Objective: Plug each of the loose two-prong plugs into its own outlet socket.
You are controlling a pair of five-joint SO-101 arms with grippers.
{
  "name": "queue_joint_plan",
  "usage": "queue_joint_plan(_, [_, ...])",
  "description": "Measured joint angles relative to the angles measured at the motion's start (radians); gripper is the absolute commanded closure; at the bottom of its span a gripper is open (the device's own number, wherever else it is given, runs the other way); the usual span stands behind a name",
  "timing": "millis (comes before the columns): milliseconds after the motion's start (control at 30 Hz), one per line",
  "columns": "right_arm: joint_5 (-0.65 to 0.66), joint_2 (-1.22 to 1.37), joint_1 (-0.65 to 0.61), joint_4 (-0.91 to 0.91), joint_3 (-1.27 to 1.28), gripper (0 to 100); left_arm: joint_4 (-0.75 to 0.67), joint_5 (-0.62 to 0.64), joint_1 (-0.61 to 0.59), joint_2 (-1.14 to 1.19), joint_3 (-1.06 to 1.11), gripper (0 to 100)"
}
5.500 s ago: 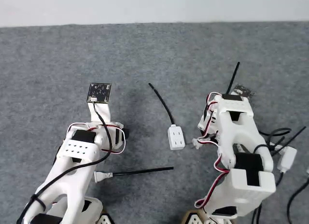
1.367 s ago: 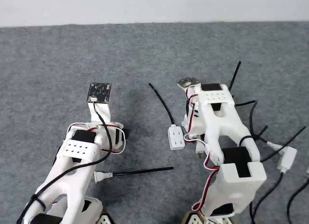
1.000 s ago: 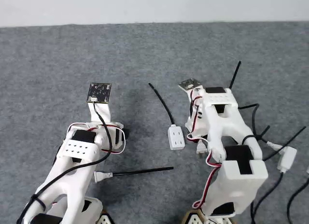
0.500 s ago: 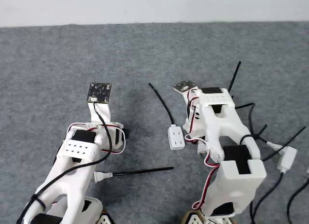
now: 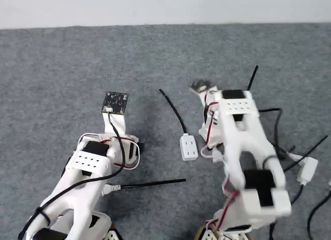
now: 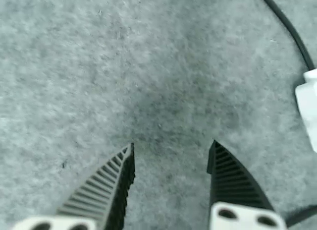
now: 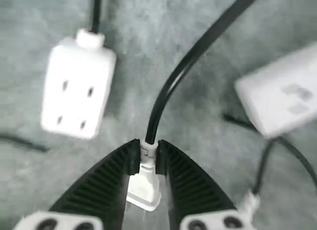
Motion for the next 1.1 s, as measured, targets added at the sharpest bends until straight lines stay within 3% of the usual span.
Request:
queue_joint_plan(133, [-0.034,-0.265,-0.032,0.089,0.0,99.1,0.017,-0.02,0.014,0.0,0.0,99])
queue_joint_plan(300, [-0.1,-0.506,-0.17,0.149,0.0,99.1,0.035,-0.101,0.048,0.006,0.0,99])
queue_joint_plan(467, [-0.141,-0.617,-0.298,0.127,0.061,99.1,0.091,-0.135,0.054,0.158,-0.095,99])
queue_joint_plan(733, [-0.178,-0.646,-0.45,0.021,0.206,99.1,0.219,-0.423,0.106,0.318,-0.213,99])
queue_joint_plan(1100, [-0.181,-0.646,-0.491,-0.049,0.278,99.1,0.219,-0.543,0.224,-0.002,0.034,99])
